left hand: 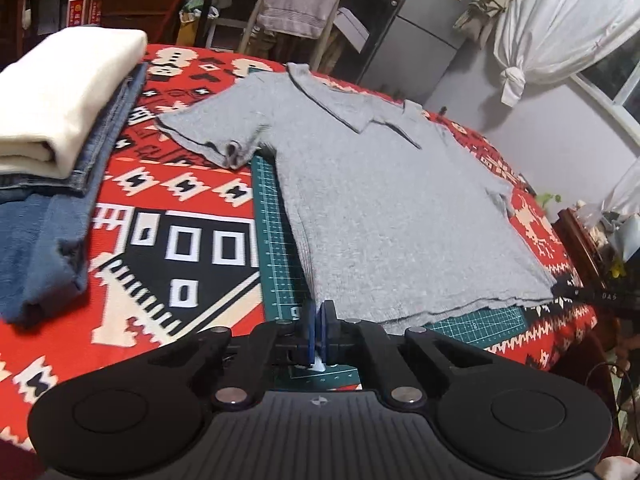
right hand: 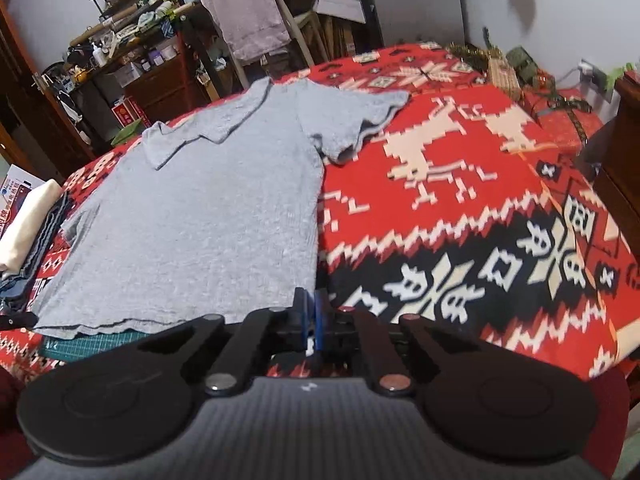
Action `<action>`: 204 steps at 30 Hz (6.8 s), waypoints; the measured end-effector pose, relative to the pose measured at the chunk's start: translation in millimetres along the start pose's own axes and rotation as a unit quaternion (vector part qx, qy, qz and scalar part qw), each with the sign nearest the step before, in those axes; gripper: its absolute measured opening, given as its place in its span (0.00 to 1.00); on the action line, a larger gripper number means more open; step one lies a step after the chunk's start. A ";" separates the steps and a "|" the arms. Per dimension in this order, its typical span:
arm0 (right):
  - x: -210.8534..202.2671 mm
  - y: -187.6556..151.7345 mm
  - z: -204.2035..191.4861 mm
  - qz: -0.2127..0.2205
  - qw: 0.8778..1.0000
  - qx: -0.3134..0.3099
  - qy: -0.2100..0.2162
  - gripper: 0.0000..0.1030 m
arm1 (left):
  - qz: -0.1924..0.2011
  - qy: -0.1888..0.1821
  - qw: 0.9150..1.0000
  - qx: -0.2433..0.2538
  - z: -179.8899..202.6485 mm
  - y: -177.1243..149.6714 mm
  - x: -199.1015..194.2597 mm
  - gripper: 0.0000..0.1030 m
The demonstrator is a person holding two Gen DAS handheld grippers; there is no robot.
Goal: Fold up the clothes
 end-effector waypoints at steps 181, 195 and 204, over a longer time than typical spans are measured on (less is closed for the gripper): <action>272.6 323.4 -156.6 -0.021 0.992 -0.122 -0.015 0.11 | 0.039 0.038 0.997 0.058 39.7 320.8 213.6 0.08; 281.5 337.7 -57.3 -0.053 0.990 -0.102 -0.081 0.27 | -0.025 0.082 0.993 0.087 -51.4 315.3 207.5 0.32; 286.5 317.0 -35.7 -0.082 0.991 -0.072 -0.080 0.28 | -0.043 0.096 0.990 0.095 -57.2 298.4 213.5 0.08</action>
Point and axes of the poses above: each gripper's, at about its wrist camera, not at the fingertips, and x roughly the way its jaws point, z to its right, y to its top, the point moved 9 cm from there along x, roughly the way its jaws point, and after that the axes turned 2 degrees about -z, right-handed, at the moved point
